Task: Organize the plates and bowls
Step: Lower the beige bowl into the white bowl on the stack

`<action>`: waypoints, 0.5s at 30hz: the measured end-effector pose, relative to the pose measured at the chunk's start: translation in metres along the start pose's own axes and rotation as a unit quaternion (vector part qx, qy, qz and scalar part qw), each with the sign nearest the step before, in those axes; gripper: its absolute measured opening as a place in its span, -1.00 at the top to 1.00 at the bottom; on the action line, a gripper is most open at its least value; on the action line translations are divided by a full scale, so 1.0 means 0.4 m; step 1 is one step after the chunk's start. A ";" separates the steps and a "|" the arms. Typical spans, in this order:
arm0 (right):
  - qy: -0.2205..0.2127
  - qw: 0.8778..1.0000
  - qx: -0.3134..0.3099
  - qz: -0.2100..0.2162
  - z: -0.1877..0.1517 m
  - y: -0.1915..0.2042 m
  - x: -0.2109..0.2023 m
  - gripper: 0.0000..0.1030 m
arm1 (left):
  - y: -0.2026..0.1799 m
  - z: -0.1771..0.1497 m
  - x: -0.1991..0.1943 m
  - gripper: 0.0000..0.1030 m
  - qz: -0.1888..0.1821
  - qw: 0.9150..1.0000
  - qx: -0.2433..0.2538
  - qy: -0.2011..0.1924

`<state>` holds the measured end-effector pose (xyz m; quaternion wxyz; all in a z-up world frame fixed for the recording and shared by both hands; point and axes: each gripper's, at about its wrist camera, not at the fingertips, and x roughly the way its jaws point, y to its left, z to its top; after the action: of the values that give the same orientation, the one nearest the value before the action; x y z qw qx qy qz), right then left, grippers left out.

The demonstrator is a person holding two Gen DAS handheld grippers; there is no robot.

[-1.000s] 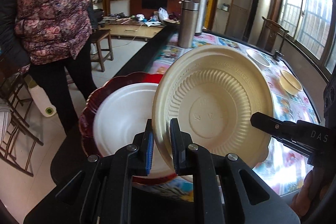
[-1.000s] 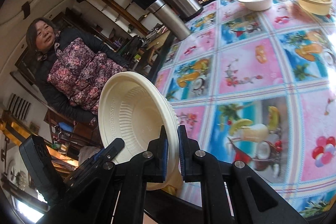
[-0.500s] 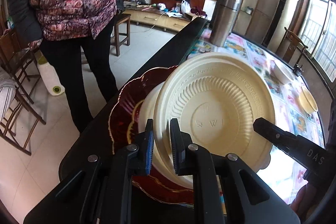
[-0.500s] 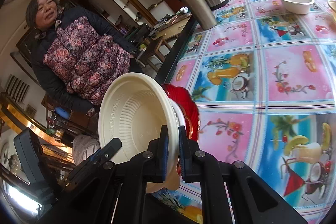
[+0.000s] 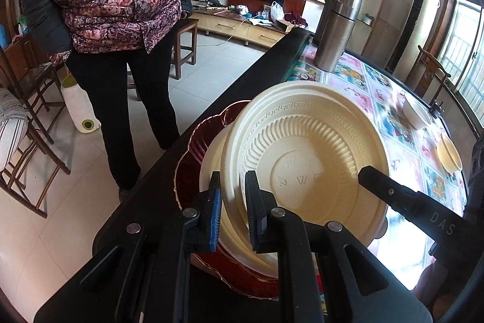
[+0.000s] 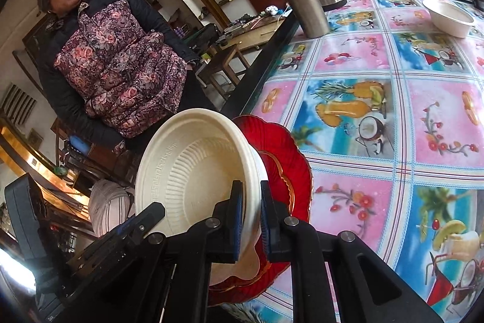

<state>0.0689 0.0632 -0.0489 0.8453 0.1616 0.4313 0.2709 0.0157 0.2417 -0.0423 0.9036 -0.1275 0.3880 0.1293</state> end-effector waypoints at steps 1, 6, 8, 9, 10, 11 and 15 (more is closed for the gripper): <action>0.000 1.000 -0.001 0.001 0.000 0.001 0.002 0.76 | 0.000 0.002 -0.005 0.75 0.000 1.000 -0.001 -0.003; -0.003 1.000 0.004 0.011 0.001 -0.002 0.002 0.77 | 0.002 0.014 -0.029 0.75 0.002 1.000 -0.003 -0.014; -0.004 1.000 0.004 0.014 0.005 0.001 -0.001 0.77 | 0.011 0.018 -0.034 0.75 0.002 1.000 -0.007 -0.013; -0.005 1.000 0.003 0.016 0.008 0.004 -0.003 0.77 | 0.012 0.017 -0.035 0.76 0.001 1.000 -0.009 -0.013; -0.006 1.000 0.003 0.018 0.011 0.008 -0.006 0.77 | 0.017 0.016 -0.036 0.76 0.001 1.000 -0.011 -0.012; -0.007 1.000 0.001 0.020 0.014 0.012 -0.008 0.77 | 0.020 0.014 -0.035 0.76 0.001 1.000 -0.011 -0.010; -0.002 1.000 -0.002 0.027 0.022 0.030 -0.005 0.77 | 0.031 -0.005 -0.022 0.75 0.010 1.000 -0.009 0.004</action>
<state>0.0714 0.0712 -0.0367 0.8387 0.1725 0.4245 0.2942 0.0044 0.2513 -0.0389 0.8996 -0.1320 0.3918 0.1409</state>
